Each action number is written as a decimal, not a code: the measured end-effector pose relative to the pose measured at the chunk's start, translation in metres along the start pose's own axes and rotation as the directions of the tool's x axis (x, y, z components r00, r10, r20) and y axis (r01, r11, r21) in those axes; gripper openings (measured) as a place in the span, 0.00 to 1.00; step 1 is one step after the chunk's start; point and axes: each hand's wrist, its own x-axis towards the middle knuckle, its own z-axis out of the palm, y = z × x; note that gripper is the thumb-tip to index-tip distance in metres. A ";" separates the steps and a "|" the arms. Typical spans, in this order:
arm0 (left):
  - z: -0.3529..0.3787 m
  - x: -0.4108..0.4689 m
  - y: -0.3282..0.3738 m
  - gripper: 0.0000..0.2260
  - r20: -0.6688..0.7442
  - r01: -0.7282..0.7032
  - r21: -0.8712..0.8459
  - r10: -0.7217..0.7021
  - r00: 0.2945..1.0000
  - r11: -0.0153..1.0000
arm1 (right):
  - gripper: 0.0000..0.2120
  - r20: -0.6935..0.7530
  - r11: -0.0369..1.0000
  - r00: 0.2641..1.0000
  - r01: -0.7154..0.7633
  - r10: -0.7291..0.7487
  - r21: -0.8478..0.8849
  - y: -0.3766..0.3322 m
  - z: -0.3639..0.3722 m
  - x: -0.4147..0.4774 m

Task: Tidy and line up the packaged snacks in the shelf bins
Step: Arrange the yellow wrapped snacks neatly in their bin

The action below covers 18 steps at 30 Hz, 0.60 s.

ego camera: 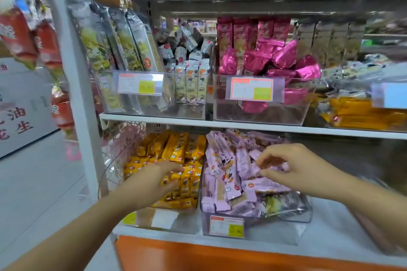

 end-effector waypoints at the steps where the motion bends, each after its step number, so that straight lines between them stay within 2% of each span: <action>1: -0.005 0.004 0.014 0.14 -0.014 -0.042 -0.021 0.042 0.999 0.999 | 0.05 -0.002 1.000 1.000 0.010 -0.010 -0.011 0.000 -0.005 -0.002; 3: -0.018 0.013 0.043 0.13 -0.052 -0.132 -0.049 0.130 0.990 0.990 | 0.11 -0.016 1.000 1.000 0.017 -0.017 -0.021 0.000 -0.016 -0.005; 7: -0.048 0.035 0.103 0.10 -0.131 -0.292 -0.094 0.279 0.951 0.952 | 0.02 -0.050 0.999 0.999 0.016 -0.019 -0.052 -0.006 -0.047 -0.011; 11: -0.077 0.054 0.157 0.09 -0.178 -0.408 -0.141 0.383 0.907 0.902 | 0.04 -0.109 0.992 0.992 0.056 -0.069 -0.117 -0.014 -0.086 -0.017; 18: -0.126 0.095 0.241 0.09 -0.276 -0.579 -0.031 0.550 0.789 0.815 | 0.05 -0.309 0.975 0.945 0.040 -0.108 -0.220 0.002 -0.164 -0.035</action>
